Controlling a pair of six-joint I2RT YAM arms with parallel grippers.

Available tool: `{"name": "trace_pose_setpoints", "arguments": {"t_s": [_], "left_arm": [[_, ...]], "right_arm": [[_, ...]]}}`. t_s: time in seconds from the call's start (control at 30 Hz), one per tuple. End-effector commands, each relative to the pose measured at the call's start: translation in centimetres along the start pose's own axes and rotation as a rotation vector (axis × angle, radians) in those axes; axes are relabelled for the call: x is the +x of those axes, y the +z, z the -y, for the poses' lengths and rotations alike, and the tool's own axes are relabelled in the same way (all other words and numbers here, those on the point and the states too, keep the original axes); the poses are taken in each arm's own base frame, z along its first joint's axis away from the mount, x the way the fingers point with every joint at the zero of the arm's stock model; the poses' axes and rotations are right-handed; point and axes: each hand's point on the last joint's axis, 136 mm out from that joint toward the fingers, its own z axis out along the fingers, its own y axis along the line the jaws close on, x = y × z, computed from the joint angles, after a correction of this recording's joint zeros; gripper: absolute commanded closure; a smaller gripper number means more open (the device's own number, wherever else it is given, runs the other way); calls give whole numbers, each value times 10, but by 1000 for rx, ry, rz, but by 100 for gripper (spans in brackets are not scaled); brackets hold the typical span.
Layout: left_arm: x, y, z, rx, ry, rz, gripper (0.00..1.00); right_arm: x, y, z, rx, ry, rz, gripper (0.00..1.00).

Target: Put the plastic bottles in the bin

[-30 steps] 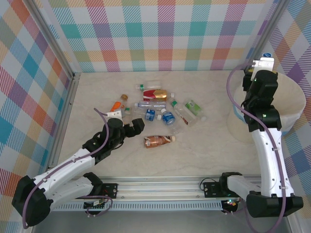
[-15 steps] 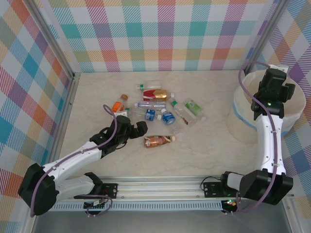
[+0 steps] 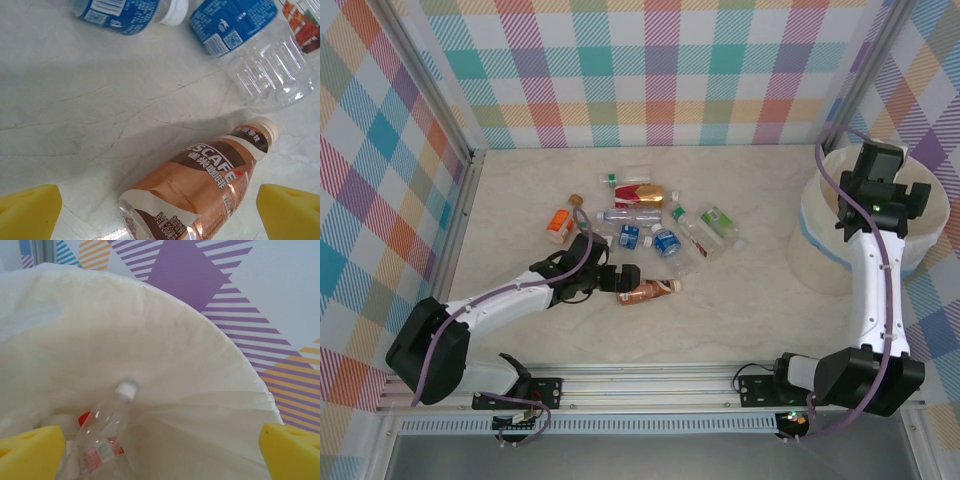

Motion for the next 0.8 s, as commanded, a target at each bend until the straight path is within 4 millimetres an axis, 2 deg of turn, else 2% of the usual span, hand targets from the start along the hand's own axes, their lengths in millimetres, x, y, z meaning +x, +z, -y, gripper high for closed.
{"name": "trace_pose_setpoints", "arguments": {"t_s": [0.0,0.17,0.23,0.33,0.4,0.5,0.57,0.67,0.77], "left_arm": [[-5,-10,22,94,187,17,0],[10,-14,27,105,412,-47,0],[11,-15,27,106,484,-44,0],[15,-18,30,126,620,-35,0],[25,-17,25,98,714,-76,0],[24,-14,24,64,799,-97,0],[24,-9,23,48,847,-115,0],[29,0,18,28,926,-155,0],[33,9,6,-14,985,-198,0]], "right_arm": [[-7,-21,-1,-47,23,24,0],[-21,-53,-28,-183,10,73,0],[-29,-74,-45,-274,23,116,0],[-35,-113,-87,-544,26,171,0],[-34,-138,-114,-745,51,173,0],[-29,-174,-150,-1039,104,163,0],[-25,-190,-166,-1168,127,154,0],[-18,-206,-183,-1305,163,125,0],[-5,-213,-198,-1405,220,64,0]]}}
